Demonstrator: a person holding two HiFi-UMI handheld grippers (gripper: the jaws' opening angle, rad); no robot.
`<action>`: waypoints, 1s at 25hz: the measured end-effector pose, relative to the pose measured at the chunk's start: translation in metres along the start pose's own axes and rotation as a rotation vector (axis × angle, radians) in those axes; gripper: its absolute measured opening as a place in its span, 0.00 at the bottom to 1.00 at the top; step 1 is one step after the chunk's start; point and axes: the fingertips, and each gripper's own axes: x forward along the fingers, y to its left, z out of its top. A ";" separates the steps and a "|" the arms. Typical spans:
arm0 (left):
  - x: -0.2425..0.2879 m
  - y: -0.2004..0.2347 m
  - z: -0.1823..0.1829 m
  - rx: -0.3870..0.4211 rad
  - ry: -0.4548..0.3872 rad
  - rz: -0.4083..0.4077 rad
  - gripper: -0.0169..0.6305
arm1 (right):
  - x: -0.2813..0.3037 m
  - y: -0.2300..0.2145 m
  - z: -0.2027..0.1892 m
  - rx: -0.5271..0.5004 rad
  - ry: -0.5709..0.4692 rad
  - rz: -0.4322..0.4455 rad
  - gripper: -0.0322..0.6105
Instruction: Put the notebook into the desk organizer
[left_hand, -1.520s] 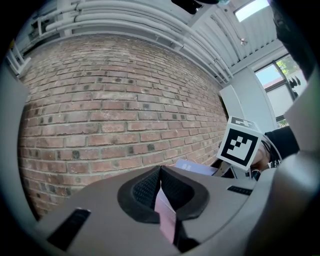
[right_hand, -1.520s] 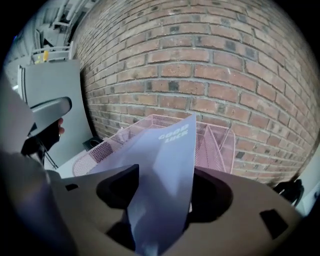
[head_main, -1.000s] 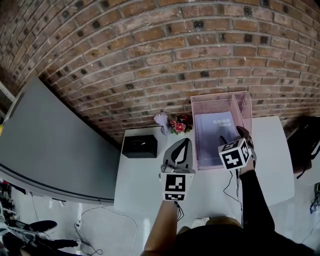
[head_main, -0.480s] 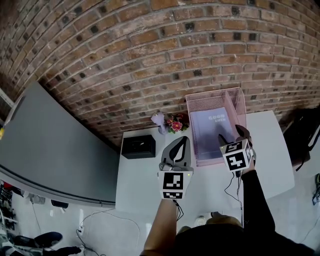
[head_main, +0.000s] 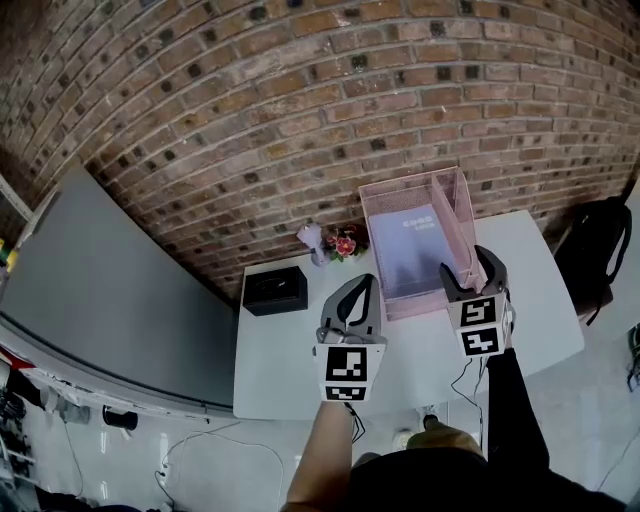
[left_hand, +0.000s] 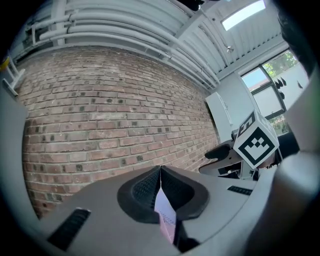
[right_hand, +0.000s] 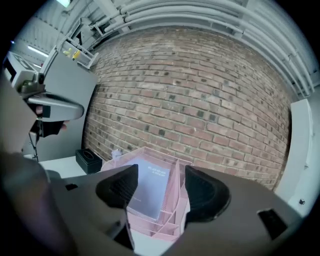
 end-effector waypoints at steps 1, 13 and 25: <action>-0.005 -0.003 0.003 -0.001 -0.003 -0.003 0.05 | -0.008 -0.001 0.002 0.004 -0.020 -0.001 0.51; -0.039 -0.026 0.031 0.013 -0.041 0.018 0.05 | -0.081 -0.011 0.024 0.058 -0.230 0.022 0.51; -0.043 -0.056 0.042 0.028 -0.043 0.094 0.05 | -0.104 -0.040 0.009 0.108 -0.302 0.112 0.51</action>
